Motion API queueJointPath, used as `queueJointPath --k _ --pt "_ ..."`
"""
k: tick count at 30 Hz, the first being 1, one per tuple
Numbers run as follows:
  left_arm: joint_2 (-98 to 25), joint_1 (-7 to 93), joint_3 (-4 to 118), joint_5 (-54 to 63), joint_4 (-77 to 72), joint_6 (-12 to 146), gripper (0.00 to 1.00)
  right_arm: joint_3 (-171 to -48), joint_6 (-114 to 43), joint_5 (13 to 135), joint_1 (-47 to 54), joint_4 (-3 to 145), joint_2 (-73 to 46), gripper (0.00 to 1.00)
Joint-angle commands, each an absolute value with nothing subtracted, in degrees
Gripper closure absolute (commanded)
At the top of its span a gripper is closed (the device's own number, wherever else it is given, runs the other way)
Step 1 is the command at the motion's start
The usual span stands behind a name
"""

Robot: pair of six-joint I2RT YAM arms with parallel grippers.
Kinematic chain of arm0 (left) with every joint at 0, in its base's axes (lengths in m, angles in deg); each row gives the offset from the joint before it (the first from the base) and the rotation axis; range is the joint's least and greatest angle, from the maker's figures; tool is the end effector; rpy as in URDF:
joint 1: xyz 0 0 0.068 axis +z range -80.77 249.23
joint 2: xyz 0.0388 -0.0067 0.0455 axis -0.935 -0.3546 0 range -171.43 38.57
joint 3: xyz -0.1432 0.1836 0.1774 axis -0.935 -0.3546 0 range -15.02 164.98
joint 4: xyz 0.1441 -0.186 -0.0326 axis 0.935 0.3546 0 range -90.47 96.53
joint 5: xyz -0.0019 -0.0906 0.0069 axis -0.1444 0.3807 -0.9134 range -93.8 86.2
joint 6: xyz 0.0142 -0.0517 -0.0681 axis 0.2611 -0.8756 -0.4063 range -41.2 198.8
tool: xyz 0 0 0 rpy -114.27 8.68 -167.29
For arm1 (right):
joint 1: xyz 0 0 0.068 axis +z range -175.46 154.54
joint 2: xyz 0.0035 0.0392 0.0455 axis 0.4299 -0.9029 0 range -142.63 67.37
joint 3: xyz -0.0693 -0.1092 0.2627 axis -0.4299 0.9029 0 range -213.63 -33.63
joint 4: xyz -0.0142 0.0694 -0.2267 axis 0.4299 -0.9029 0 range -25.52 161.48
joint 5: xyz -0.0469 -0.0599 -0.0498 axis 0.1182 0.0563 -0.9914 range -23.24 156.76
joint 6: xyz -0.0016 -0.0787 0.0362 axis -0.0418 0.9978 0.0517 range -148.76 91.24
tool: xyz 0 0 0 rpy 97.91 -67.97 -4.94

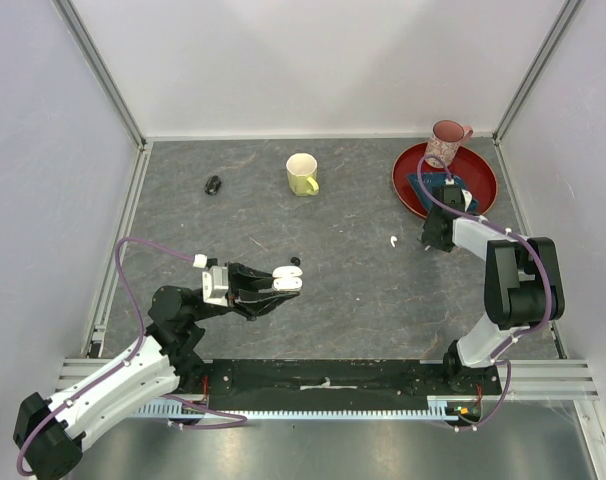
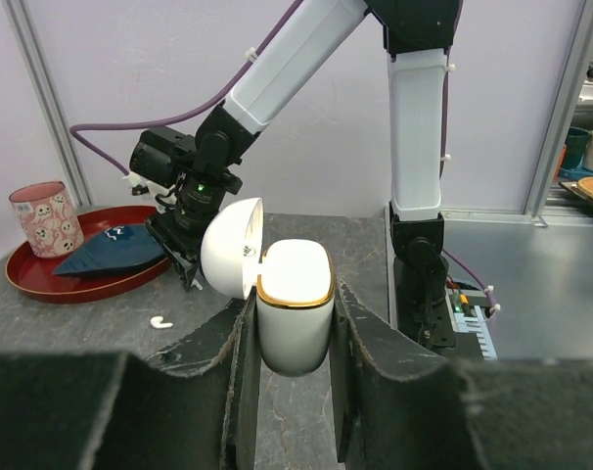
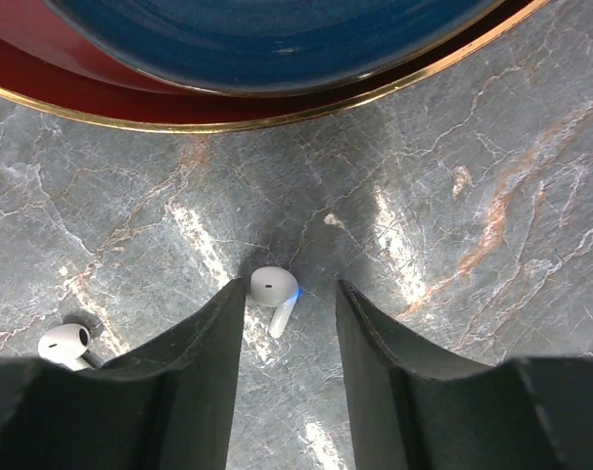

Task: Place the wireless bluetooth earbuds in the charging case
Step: Pick up the earbud from the center of the board.

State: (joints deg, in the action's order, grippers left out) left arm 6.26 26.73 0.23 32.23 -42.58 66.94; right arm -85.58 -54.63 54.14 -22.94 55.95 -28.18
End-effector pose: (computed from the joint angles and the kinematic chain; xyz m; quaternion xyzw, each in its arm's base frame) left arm 0.0654 -0.1210 0.3162 0.3866 0.4236 -0.5142 0.6378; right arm 0.3244 -0.0025 0.1613 0.2225 0.9324 -0.0378 0.2824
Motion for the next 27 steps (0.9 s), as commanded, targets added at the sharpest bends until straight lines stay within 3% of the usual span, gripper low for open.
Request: queueJointPath --k 1,27 --pt "6.6 26.6 0.2 30.8 -45.0 67.8 0.98 -87.2 -55.0 53.6 -22.4 55.7 -29.3 0.53" --pt "6.1 26.6 0.2 30.4 -45.1 68.3 0.98 -87.9 -55.1 53.1 -21.8 55.0 -30.5 0.6"
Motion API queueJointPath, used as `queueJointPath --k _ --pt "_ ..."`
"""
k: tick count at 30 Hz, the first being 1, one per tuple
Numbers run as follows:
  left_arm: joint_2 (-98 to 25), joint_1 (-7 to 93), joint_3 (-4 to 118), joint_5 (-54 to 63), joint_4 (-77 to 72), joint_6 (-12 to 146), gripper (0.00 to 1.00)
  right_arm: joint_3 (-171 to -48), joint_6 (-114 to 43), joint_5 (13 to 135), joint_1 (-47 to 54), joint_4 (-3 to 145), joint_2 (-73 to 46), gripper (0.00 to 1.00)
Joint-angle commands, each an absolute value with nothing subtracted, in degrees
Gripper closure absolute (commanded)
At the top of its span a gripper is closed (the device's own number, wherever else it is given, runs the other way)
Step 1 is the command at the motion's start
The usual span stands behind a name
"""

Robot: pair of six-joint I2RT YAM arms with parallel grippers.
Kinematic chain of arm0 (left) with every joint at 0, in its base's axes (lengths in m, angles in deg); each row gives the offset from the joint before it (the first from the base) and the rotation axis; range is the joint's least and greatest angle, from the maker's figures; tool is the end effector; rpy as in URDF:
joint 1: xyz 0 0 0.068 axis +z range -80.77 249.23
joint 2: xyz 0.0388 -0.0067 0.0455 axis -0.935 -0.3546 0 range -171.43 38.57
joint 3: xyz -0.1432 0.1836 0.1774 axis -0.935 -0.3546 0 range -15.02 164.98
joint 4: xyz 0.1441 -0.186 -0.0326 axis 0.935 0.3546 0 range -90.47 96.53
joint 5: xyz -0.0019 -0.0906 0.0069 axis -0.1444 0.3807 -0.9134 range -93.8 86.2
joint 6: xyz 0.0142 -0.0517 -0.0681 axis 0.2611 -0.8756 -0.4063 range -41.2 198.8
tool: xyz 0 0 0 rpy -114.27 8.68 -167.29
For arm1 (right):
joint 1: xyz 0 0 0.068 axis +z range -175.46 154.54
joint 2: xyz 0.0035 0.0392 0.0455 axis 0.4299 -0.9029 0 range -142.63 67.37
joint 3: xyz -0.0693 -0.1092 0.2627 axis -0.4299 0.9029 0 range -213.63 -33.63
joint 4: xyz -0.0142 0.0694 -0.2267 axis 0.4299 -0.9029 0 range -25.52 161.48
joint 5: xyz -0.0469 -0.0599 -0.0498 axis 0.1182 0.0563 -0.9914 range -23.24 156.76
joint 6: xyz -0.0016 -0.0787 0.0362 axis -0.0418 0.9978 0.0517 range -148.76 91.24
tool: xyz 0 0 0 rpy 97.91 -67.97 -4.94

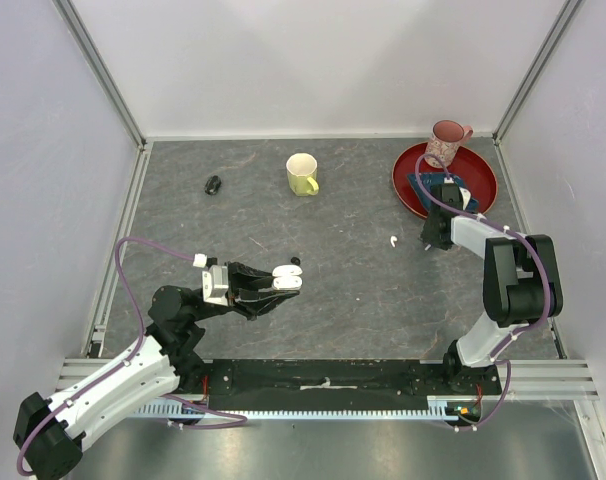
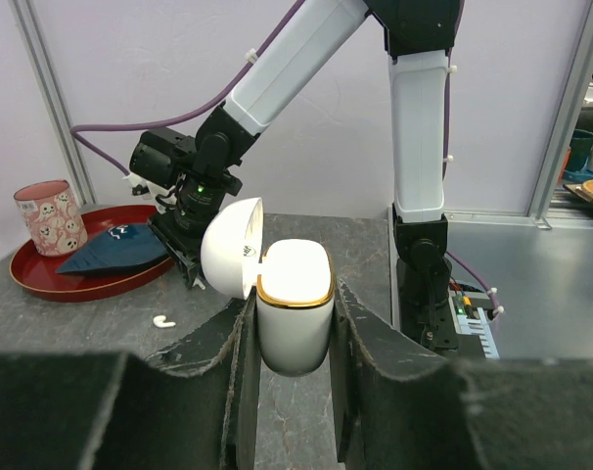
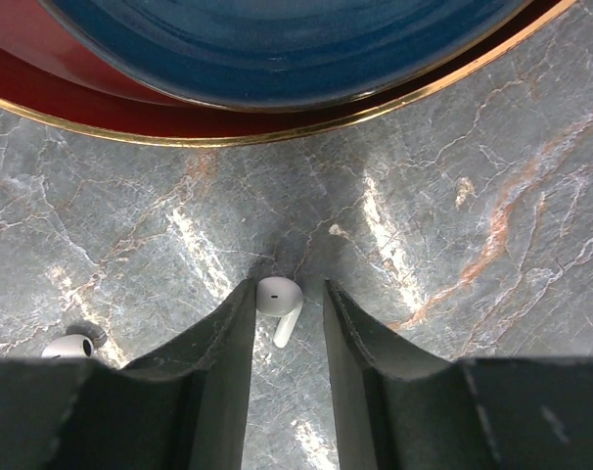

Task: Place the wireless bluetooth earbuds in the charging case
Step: Pick up the earbud from the center of the board.

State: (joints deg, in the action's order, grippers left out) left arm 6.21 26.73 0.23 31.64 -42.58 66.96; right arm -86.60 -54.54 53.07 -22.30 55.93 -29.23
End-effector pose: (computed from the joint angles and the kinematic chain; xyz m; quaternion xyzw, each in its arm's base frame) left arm 0.0662 -0.1210 0.3163 0.3829 0.4258 -0.5123 0.6400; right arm 0.3293 0.0000 0.1608 0.2188 0.9324 -0.0453 0.2842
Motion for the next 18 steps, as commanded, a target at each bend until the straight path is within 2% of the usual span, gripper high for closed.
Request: queueJointPath --k 1,18 --pt "6.1 26.7 0.3 30.4 -45.2 68.3 0.98 -87.9 -55.1 53.3 -21.7 55.0 -30.5 0.63" --pt "6.5 26.6 0.2 30.3 -44.9 67.8 0.98 -88.1 -54.6 52.5 -21.3 54.5 -31.1 0.68"
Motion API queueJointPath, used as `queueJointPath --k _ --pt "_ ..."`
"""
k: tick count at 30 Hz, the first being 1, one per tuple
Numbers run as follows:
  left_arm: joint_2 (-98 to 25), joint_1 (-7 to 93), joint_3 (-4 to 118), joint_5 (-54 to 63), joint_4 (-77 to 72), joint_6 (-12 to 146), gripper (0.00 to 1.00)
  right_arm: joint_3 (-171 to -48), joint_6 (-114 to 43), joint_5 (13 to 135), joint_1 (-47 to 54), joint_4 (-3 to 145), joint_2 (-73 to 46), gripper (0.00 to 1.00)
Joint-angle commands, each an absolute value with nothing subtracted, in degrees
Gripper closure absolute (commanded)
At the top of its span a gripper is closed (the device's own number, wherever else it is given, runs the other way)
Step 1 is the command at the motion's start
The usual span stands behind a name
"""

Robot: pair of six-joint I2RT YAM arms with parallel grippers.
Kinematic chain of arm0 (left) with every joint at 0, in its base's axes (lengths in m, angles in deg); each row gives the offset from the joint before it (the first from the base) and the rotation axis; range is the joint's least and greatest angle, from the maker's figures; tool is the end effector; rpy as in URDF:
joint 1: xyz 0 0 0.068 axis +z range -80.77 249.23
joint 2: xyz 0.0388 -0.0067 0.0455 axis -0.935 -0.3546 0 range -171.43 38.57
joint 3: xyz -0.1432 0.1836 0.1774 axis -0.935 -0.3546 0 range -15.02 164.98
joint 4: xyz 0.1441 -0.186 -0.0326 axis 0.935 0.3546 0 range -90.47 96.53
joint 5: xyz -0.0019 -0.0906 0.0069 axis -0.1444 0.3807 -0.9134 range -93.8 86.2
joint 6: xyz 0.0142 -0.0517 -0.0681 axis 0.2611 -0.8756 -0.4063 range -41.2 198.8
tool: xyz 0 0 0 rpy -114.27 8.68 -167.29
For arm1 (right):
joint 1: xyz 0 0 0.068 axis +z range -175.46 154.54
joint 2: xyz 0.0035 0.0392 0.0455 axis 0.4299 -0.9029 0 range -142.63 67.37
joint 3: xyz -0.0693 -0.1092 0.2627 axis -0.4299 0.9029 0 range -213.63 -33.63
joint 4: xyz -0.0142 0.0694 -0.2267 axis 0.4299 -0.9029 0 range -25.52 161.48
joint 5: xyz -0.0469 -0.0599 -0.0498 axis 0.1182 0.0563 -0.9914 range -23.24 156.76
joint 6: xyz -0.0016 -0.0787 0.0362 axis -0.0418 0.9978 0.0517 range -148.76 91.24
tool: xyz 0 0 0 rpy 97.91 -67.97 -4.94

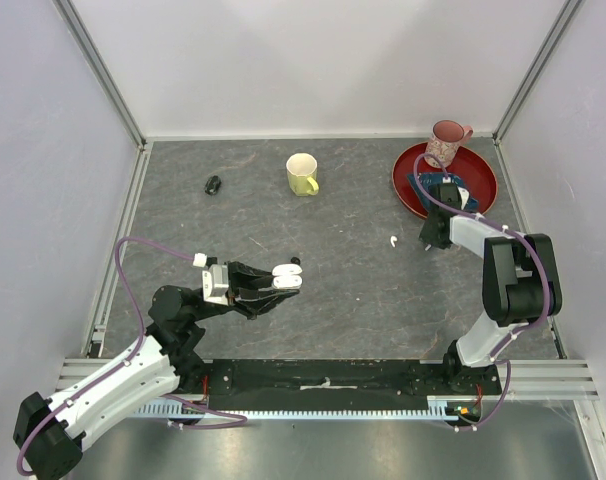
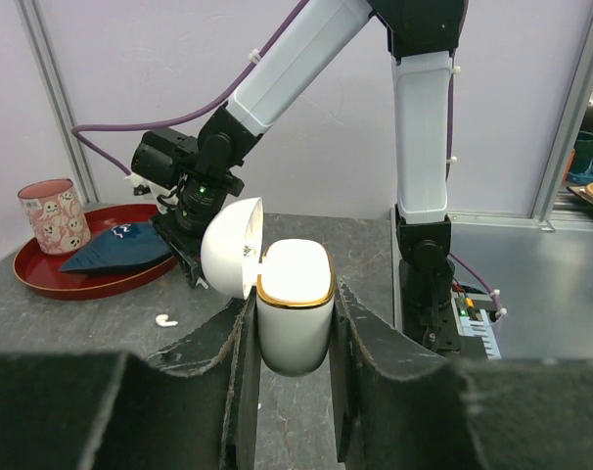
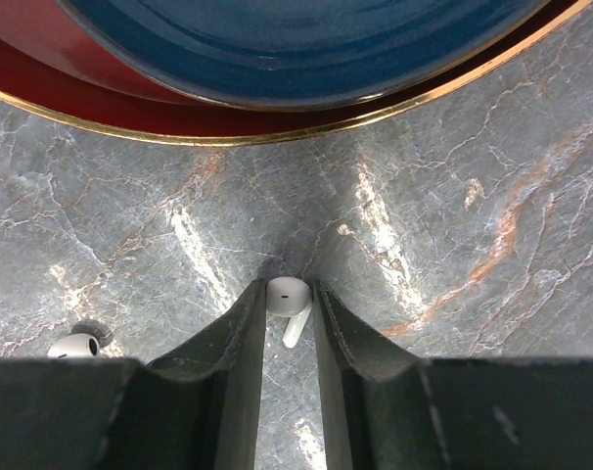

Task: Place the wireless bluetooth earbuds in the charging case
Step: Pick up the earbud from the center of the board.

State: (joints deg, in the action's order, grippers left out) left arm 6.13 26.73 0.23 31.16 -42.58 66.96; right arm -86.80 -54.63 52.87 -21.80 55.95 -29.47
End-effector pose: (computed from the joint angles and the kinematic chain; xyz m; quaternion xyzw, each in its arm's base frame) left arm 0.0670 -0.1210 0.3163 0.3799 0.4279 -0.5109 0.6415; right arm 0.3304 0.0027 0.1606 0.2158 0.9329 -0.0455 0.2846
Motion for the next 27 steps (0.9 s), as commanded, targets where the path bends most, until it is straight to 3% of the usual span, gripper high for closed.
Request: queueJointPath --k 1,14,27 --pt "6.6 26.6 0.2 30.3 -44.9 67.8 0.98 -88.0 -54.7 52.5 -21.3 54.5 -31.1 0.68" --pt "6.5 26.7 0.2 30.0 -44.9 67.3 0.98 -87.9 -54.2 52.3 -20.6 54.8 -28.4 0.76" --pt "6.1 26.7 0.5 25.6 -44.4 65.0 0.98 -84.4 -54.2 50.5 -11.9 56.4 -7.5 0.8"
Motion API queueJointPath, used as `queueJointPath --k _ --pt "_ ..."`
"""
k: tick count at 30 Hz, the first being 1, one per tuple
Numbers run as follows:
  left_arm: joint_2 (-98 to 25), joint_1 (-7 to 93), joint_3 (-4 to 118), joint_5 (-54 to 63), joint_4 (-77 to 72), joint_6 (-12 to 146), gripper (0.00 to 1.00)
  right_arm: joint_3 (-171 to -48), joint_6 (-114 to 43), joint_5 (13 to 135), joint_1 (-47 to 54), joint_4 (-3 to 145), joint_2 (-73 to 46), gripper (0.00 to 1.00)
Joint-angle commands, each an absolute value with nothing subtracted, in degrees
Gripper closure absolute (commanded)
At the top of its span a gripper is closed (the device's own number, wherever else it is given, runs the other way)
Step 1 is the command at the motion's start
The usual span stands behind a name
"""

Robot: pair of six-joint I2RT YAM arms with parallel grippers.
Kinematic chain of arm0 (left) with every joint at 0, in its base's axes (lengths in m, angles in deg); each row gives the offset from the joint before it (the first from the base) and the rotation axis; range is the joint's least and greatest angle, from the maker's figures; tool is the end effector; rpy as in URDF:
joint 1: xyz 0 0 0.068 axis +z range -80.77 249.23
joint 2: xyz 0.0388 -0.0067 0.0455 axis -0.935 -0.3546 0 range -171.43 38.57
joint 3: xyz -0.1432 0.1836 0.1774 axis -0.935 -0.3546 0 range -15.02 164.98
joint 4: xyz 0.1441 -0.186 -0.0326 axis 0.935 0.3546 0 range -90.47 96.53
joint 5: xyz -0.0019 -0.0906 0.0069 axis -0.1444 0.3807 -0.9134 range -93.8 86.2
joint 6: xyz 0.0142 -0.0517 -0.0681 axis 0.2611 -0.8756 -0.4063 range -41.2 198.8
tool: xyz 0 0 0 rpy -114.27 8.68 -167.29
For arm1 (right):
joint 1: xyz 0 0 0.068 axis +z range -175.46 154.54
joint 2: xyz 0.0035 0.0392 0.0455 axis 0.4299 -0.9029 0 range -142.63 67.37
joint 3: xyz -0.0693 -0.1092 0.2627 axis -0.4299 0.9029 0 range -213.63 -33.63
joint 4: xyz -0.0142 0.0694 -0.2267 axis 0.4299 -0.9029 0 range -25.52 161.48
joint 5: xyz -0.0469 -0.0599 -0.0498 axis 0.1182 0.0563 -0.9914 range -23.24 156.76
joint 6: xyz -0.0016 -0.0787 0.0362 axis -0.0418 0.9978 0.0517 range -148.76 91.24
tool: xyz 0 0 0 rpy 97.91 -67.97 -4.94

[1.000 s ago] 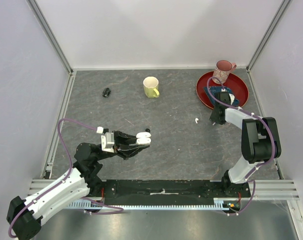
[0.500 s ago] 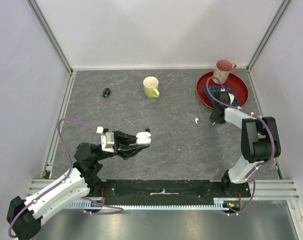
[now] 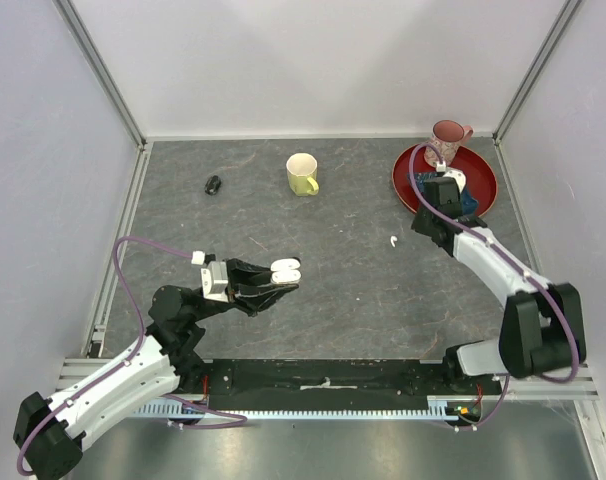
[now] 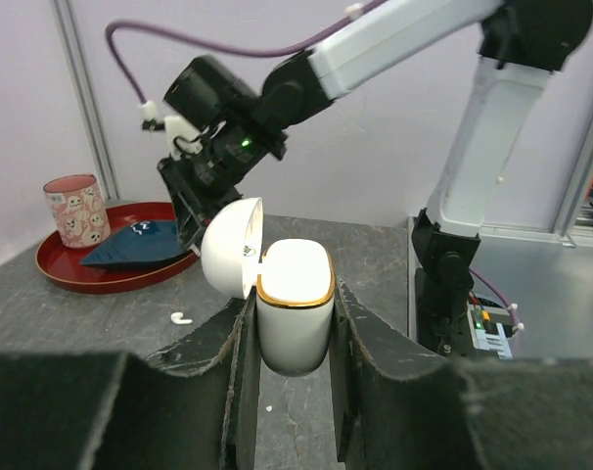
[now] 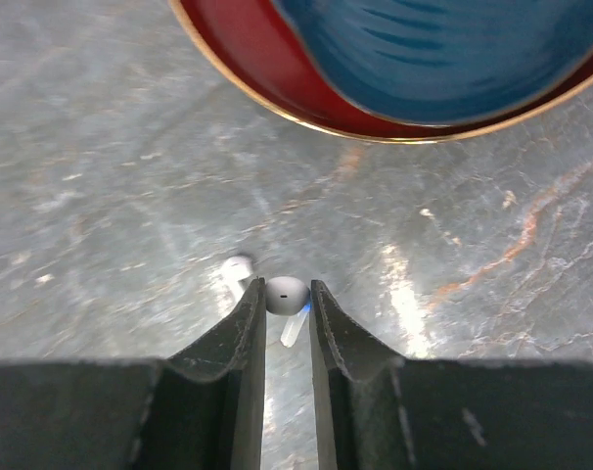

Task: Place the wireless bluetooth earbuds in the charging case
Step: Pick up the earbud from the center of the board.

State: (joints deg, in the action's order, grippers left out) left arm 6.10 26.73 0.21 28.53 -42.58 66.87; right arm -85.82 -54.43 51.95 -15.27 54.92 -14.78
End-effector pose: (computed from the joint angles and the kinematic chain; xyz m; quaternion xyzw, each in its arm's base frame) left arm 0.0704 -0.1201 0.3170 0.3627 0.4369 -0.5034 0.6513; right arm 0.3016 0.0343 0.2304 0.1713 0.9063 -0.0008 0.3863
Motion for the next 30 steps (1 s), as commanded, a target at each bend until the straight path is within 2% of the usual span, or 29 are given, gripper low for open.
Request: queueJointPath --k 1,7,14,30 --pt "5.8 26.6 0.5 25.4 -44.3 64.9 0.98 -84.2 -54.2 50.4 -10.0 56.5 -6.0 0.81" --pt "4.3 26.7 1.2 23.7 -44.9 62.8 0.98 -82.2 -55.2 50.0 -2.5 59.2 6.4 0.86" --pt "2.2 26.6 1.3 22.2 -47.4 60.3 0.98 -82.7 -54.8 49.6 4.1 60.9 17.1 0.86" --pt "-2.0 26.6 3.4 21.8 -48.0 60.3 0.98 -86.5 -54.0 49.7 18.7 69.0 21.3 0.91"
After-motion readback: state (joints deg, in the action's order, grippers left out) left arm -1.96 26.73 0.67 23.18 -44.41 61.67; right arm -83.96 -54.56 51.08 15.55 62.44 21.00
